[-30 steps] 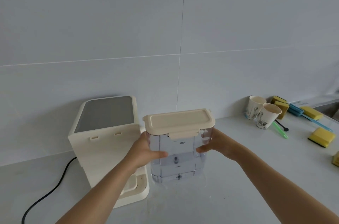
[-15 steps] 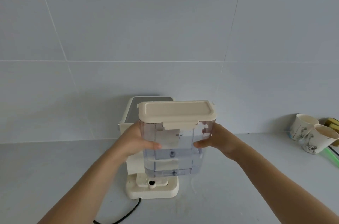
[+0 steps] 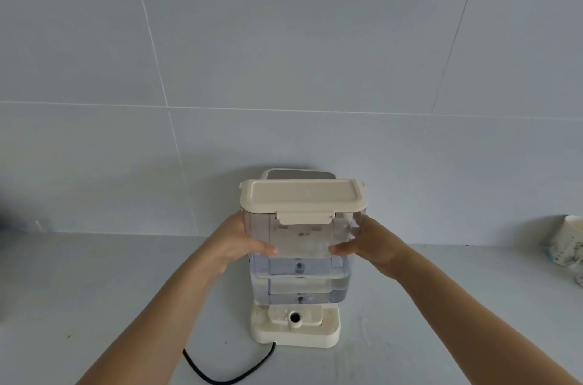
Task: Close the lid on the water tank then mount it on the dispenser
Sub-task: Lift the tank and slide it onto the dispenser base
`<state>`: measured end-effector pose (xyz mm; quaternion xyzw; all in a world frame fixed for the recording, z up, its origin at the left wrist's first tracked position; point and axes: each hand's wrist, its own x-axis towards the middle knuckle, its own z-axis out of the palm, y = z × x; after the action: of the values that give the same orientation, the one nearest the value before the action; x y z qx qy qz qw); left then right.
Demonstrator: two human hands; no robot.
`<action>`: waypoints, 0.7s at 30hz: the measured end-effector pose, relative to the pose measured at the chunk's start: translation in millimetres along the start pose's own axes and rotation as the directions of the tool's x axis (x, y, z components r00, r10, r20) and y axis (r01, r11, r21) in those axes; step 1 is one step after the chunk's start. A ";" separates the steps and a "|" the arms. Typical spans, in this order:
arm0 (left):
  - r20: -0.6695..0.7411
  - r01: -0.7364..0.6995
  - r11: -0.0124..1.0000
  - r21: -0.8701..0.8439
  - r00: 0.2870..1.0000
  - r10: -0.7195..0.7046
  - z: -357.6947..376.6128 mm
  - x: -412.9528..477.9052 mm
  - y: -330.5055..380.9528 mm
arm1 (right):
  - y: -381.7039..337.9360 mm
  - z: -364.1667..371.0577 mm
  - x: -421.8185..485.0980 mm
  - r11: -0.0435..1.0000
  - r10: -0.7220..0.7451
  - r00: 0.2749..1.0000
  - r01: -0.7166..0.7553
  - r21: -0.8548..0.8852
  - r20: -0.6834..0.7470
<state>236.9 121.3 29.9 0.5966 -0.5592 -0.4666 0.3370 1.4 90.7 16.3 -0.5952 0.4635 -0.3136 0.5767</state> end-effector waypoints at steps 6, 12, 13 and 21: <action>-0.018 0.035 0.999 -0.021 0.999 -0.036 -1.6 6.8 -4.9 | 3.8 5.9 4.9 0.997 0.063 0.997 -0.061 0.036 -0.048; -0.008 0.063 0.998 -0.006 0.998 -0.063 -1.2 14.5 -7.4 | 9.0 8.1 5.2 0.994 0.088 0.994 -0.084 0.066 -0.066; -0.006 0.065 0.998 -0.007 0.998 -0.065 -0.7 15.7 -8.2 | 10.0 8.0 5.4 0.995 0.083 0.995 -0.078 0.069 -0.062; 0.014 0.078 0.997 -0.020 0.997 -0.078 2.1 20.5 -17.3 | 22.2 10.9 9.0 0.994 0.066 0.996 -0.060 0.094 -0.065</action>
<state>239.8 104.0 9.5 0.6113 -0.5329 -0.4891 0.3211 10.4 88.9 -8.4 -0.5421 0.4864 -0.3361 0.5971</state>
